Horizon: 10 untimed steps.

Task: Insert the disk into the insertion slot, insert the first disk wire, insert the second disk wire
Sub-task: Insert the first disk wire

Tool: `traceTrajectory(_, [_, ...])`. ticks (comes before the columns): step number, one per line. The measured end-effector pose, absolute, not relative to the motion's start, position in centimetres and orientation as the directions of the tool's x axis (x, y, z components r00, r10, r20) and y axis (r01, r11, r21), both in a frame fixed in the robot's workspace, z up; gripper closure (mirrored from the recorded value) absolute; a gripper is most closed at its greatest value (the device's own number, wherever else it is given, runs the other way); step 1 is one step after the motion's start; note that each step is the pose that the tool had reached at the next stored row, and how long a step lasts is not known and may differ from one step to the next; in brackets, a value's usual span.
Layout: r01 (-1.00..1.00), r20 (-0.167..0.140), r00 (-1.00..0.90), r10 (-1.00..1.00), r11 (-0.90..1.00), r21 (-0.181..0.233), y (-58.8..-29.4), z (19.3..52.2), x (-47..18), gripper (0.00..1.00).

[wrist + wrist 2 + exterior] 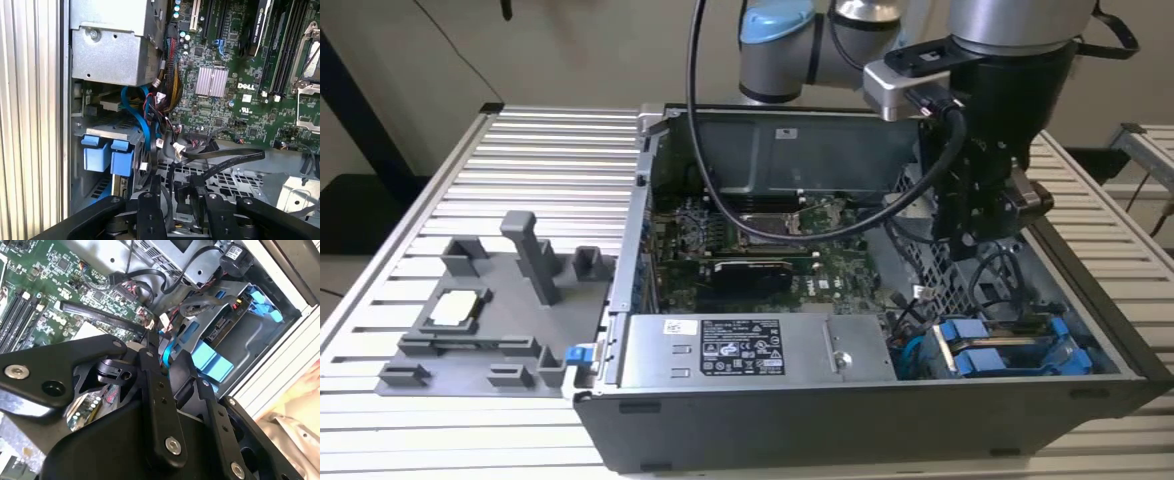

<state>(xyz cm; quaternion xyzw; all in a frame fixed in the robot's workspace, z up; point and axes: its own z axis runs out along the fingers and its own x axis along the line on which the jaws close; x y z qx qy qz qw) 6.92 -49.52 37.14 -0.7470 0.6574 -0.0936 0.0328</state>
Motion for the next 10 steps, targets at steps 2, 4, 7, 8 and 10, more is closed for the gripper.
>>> traceTrajectory(2, [-0.976, 0.097, 0.118, -0.988, -0.134, -0.174, -49.51, 37.08, 6.91, 0.65])
traceTrajectory(4, [-0.976, 0.098, 0.118, -0.988, -0.134, -0.175, -49.51, 37.07, 6.90, 0.72])
traceTrajectory(7, [-0.976, 0.097, 0.118, -0.988, -0.133, -0.175, -49.51, 37.06, 6.89, 0.72])
traceTrajectory(8, [-0.976, 0.097, 0.118, -0.988, -0.133, -0.175, -49.51, 37.06, 6.89, 0.74])
traceTrajectory(10, [-0.976, 0.097, 0.118, -0.988, -0.133, -0.175, -49.51, 37.05, 6.89, 0.82])
